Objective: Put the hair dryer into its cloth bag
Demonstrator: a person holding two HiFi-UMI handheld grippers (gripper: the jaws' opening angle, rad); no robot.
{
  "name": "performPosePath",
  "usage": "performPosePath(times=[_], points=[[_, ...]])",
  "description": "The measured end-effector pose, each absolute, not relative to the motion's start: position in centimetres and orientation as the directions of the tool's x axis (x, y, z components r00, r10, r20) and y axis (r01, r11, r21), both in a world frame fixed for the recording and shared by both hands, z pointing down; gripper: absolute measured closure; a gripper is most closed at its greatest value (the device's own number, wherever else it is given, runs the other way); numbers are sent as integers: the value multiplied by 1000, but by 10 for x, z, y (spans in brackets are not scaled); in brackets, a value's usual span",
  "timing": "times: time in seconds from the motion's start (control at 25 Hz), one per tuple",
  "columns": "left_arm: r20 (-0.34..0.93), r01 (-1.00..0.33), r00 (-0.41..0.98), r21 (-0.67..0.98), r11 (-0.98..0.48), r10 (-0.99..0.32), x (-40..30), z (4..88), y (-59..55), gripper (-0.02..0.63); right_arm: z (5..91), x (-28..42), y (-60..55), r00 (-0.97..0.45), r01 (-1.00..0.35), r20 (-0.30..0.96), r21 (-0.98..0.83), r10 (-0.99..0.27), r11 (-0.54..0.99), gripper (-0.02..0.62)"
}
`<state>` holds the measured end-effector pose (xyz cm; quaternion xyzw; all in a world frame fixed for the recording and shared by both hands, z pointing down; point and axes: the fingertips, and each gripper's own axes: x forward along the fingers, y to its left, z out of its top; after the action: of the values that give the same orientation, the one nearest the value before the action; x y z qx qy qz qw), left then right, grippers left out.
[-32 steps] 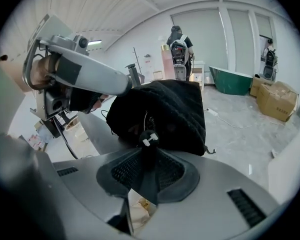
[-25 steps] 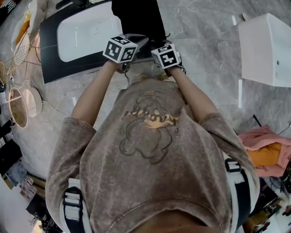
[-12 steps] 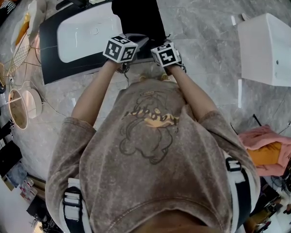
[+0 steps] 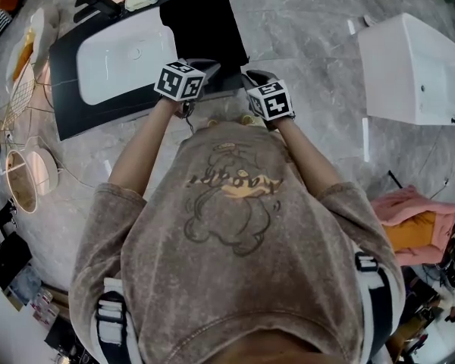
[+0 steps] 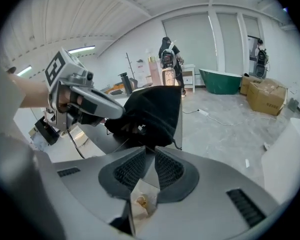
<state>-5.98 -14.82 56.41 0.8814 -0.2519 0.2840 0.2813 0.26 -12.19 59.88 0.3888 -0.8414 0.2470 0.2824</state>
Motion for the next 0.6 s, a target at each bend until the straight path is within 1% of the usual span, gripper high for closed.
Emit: performPosePath(times=[0.2, 0.6], points=[[673, -608, 690, 340, -717, -266, -58, 582, -144, 586, 590, 28, -119, -519, -827, 653, -220, -551, 518, 557], [693, -648, 666, 352, -675, -278, -59, 610, -150, 584, 564, 42, -132, -526, -837, 605, -245, -598, 489, 561]])
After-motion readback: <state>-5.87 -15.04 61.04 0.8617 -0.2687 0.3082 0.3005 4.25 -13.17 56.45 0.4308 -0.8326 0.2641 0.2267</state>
